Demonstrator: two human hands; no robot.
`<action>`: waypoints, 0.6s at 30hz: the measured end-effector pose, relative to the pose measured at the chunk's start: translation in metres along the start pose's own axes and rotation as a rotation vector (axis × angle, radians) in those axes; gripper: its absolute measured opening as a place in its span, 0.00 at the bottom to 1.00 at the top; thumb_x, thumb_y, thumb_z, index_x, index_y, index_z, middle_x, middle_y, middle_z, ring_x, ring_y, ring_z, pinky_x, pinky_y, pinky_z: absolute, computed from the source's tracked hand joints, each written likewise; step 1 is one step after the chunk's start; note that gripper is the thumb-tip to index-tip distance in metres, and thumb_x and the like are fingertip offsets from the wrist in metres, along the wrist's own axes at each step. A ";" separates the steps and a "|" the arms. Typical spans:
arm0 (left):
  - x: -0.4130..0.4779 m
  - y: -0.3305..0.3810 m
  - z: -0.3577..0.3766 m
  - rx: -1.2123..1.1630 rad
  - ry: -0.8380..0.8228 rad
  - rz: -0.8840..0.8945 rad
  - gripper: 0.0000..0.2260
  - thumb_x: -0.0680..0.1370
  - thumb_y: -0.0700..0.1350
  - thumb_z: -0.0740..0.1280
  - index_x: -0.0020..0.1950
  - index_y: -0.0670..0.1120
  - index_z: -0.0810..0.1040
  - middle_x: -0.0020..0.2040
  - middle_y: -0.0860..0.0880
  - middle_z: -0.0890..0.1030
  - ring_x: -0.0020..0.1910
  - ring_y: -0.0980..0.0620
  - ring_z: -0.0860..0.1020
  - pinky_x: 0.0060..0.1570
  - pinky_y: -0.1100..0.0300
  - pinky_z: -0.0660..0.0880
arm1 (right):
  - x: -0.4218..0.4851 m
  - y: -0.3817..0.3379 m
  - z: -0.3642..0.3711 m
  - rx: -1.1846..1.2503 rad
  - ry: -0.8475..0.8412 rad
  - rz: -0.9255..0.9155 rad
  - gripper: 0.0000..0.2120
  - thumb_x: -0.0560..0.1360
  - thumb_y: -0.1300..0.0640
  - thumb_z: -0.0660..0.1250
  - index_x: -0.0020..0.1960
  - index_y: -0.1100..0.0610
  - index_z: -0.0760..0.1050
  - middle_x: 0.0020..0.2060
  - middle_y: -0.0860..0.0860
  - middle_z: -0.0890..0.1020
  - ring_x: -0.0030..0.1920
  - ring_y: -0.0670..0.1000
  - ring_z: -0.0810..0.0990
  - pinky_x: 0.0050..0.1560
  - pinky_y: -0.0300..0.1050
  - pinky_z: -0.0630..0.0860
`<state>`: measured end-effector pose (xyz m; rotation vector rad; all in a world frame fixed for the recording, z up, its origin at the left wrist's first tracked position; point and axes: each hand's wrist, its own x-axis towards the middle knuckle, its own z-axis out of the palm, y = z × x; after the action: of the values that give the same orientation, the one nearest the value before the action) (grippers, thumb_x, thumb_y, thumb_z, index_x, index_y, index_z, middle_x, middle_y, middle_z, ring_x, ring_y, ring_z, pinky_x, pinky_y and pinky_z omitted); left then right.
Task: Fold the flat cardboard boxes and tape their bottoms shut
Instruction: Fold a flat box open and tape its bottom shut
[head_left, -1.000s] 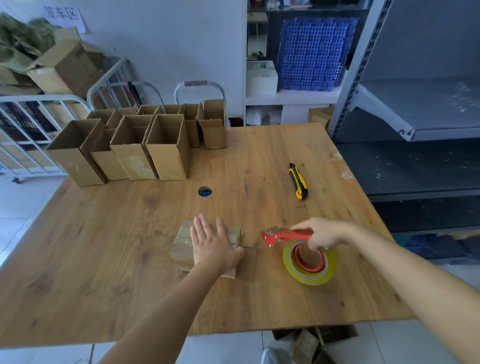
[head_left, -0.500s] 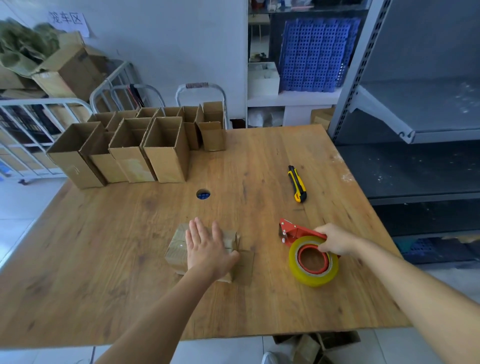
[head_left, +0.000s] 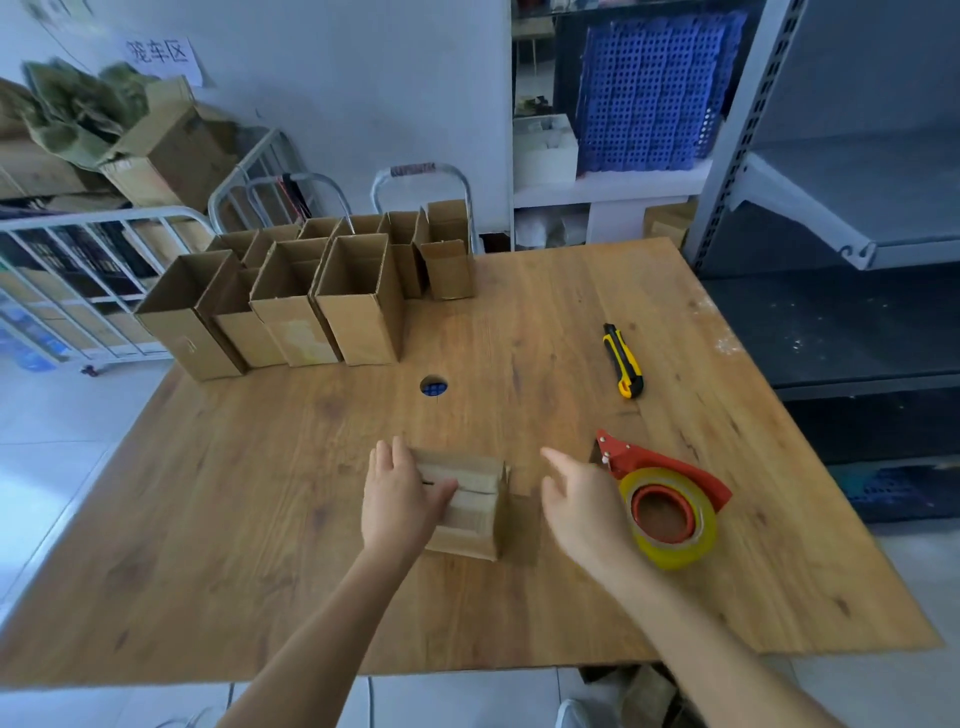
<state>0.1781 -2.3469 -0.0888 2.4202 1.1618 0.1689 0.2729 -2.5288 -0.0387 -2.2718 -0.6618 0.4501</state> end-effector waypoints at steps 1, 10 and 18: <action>0.000 -0.001 -0.001 -0.010 -0.003 -0.055 0.34 0.70 0.61 0.71 0.67 0.42 0.64 0.60 0.49 0.71 0.59 0.49 0.72 0.52 0.50 0.78 | -0.006 -0.006 0.016 0.056 -0.051 -0.007 0.20 0.79 0.62 0.60 0.71 0.58 0.72 0.59 0.55 0.82 0.56 0.51 0.80 0.56 0.38 0.73; 0.015 -0.012 -0.023 -0.129 -0.225 -0.273 0.29 0.63 0.68 0.73 0.46 0.45 0.76 0.41 0.51 0.81 0.38 0.53 0.79 0.37 0.55 0.80 | -0.001 -0.031 0.067 0.064 -0.089 0.170 0.11 0.81 0.55 0.59 0.45 0.59 0.75 0.36 0.49 0.75 0.33 0.44 0.72 0.27 0.33 0.64; 0.023 -0.031 -0.022 -0.425 -0.334 -0.355 0.23 0.79 0.61 0.60 0.51 0.40 0.75 0.44 0.46 0.77 0.41 0.51 0.75 0.37 0.58 0.70 | 0.027 -0.048 0.063 0.186 -0.148 0.375 0.18 0.81 0.50 0.60 0.36 0.59 0.69 0.33 0.52 0.73 0.36 0.53 0.74 0.39 0.47 0.71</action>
<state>0.1640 -2.3049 -0.0850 1.7640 1.2283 -0.0905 0.2479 -2.4491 -0.0504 -2.1990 -0.2462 0.8300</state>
